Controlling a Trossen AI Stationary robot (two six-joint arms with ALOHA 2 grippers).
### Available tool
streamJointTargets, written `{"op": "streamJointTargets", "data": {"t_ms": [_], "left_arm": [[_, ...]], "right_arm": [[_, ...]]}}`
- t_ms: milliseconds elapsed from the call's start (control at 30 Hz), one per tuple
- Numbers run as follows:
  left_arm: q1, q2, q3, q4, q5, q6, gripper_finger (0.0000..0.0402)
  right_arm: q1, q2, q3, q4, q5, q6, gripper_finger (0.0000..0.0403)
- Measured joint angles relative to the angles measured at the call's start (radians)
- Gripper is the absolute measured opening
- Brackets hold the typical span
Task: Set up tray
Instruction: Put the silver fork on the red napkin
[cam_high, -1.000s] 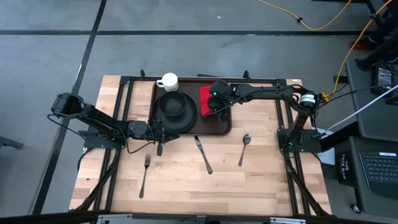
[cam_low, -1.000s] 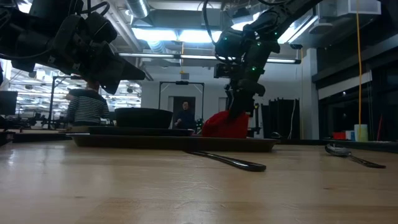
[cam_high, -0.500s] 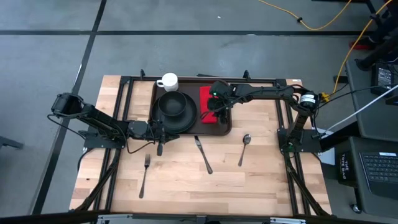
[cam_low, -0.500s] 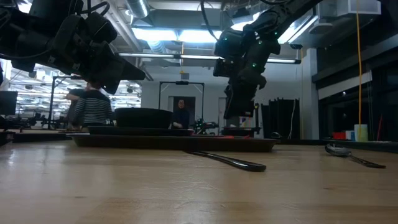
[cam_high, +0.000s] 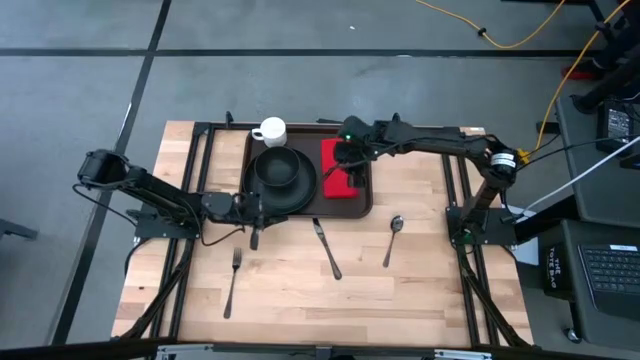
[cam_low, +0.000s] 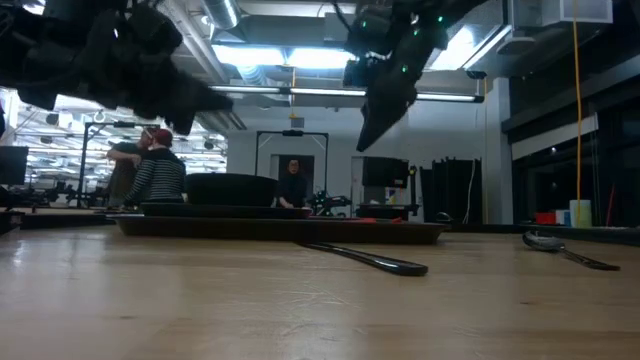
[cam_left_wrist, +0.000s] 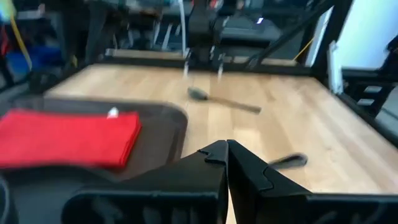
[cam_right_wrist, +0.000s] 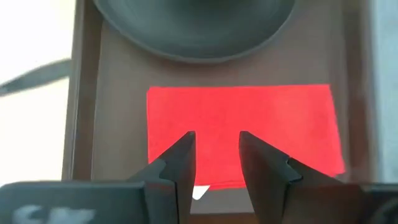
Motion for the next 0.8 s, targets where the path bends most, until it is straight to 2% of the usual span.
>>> {"op": "streamJointTargets", "data": {"t_ms": [100, 200, 367, 500, 600, 800], "left_arm": [[0.008, -0.07, 0.0, -0.025, 0.038, 0.017, 0.0003], [0.029, -0.154, 0.0, -0.126, 0.07, 0.011, 0.0002], [0.067, -0.286, 0.0, -0.327, 0.069, -0.089, 0.0002], [0.07, -0.354, 0.003, -0.427, 0.105, -0.151, 0.0002], [0.07, -0.384, 0.043, -0.585, 0.121, -0.207, 0.0001], [0.07, -0.384, 0.176, -0.933, 0.125, -0.361, 0.0003]], "right_arm": [[0.005, -0.036, 0.004, -0.002, 0.0, 0.013, 0.0126], [0.016, -0.07, 0.004, -0.017, 0.001, 0.048, 0.0124], [0.061, -0.093, -0.005, -0.024, 0.001, 0.07, 0.0089], [0.099, -0.1, -0.128, 0.102, 0.001, 0.079, 0.0041], [0.115, -0.122, -0.22, 0.189, 0.021, 0.075, 0.0009], [0.147, -0.245, -0.429, 0.436, 0.135, 0.195, 0.002]]}}
